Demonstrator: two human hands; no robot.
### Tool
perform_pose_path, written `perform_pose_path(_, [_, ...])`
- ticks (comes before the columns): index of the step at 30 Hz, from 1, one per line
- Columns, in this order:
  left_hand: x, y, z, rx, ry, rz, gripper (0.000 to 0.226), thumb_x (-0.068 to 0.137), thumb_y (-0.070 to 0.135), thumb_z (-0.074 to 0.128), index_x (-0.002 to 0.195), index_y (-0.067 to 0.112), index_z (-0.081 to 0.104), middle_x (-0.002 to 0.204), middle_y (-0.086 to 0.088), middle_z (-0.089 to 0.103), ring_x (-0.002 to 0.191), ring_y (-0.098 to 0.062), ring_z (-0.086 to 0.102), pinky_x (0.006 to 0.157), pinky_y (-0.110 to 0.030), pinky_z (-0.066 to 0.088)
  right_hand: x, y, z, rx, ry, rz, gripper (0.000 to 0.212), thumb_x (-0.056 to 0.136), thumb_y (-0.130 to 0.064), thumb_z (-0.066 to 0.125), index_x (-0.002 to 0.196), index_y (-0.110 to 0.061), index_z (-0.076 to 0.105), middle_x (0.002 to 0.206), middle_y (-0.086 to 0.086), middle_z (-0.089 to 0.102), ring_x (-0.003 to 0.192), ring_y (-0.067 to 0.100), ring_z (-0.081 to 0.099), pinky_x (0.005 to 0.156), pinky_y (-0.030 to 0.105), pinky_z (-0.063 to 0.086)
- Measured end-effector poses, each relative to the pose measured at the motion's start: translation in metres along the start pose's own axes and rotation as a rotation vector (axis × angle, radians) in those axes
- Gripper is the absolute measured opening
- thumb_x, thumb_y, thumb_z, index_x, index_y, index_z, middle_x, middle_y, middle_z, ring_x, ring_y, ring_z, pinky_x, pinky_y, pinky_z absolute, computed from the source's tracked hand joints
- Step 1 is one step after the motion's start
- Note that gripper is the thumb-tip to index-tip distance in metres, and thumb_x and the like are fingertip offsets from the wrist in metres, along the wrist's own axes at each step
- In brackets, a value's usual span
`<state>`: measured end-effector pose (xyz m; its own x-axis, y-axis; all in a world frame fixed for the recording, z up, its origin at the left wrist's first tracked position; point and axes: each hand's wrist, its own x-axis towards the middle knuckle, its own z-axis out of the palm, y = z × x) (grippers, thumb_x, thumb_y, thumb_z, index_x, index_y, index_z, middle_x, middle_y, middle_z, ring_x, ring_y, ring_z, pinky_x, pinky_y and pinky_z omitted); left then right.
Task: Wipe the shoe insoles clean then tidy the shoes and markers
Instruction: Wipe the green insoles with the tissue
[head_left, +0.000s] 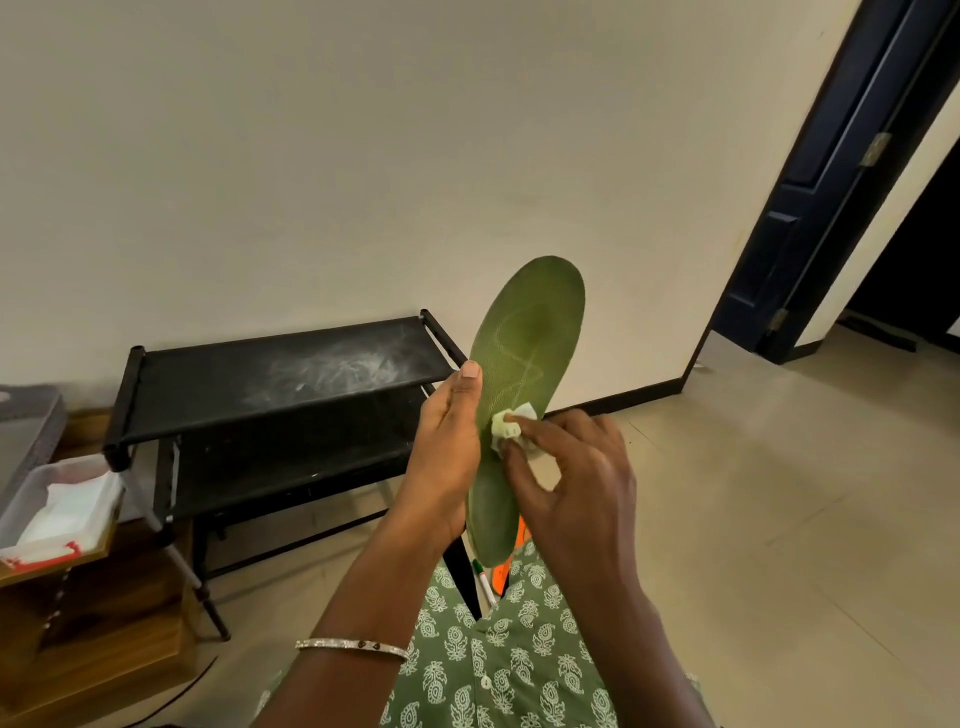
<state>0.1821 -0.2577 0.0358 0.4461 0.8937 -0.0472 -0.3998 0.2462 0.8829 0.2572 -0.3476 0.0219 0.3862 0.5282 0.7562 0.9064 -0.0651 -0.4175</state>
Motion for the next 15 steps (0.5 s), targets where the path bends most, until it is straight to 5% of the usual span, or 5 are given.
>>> perform_pose_path(6, [0.001, 0.003, -0.003, 0.031, -0.014, 0.026, 0.05, 0.098, 0.053, 0.053, 0.129, 0.015, 0.061, 0.122, -0.008, 0.07, 0.113, -0.026, 0.068, 0.104, -0.049, 0.05, -0.01, -0.001, 0.004, -0.006, -0.015, -0.024, 0.019, 0.082, -0.025, 0.072, 0.1, -0.019, 0.078, 0.082, -0.007, 0.063, 0.08, 0.014, 0.048, 0.069, 0.033, 0.044])
perform_pose_path(10, [0.001, 0.001, 0.0, 0.091, -0.073, 0.066, 0.061, 0.087, 0.062, 0.057, 0.126, 0.016, 0.064, 0.123, -0.008, 0.07, 0.12, -0.027, 0.063, 0.111, -0.052, 0.042, 0.009, 0.004, 0.004, -0.051, 0.081, 0.03, 0.018, 0.085, -0.024, 0.074, 0.101, -0.016, 0.077, 0.085, -0.002, 0.065, 0.082, 0.018, 0.05, 0.069, 0.037, 0.046])
perform_pose_path(15, [-0.002, 0.002, 0.0, 0.105, -0.054, 0.097, 0.037, 0.105, 0.039, 0.044, 0.114, 0.011, 0.067, 0.107, -0.009, 0.075, 0.105, -0.026, 0.071, 0.103, -0.05, 0.05, -0.003, -0.002, 0.011, -0.039, 0.062, -0.01, 0.016, 0.085, -0.017, 0.075, 0.101, -0.015, 0.075, 0.085, -0.002, 0.063, 0.081, 0.016, 0.049, 0.069, 0.034, 0.047])
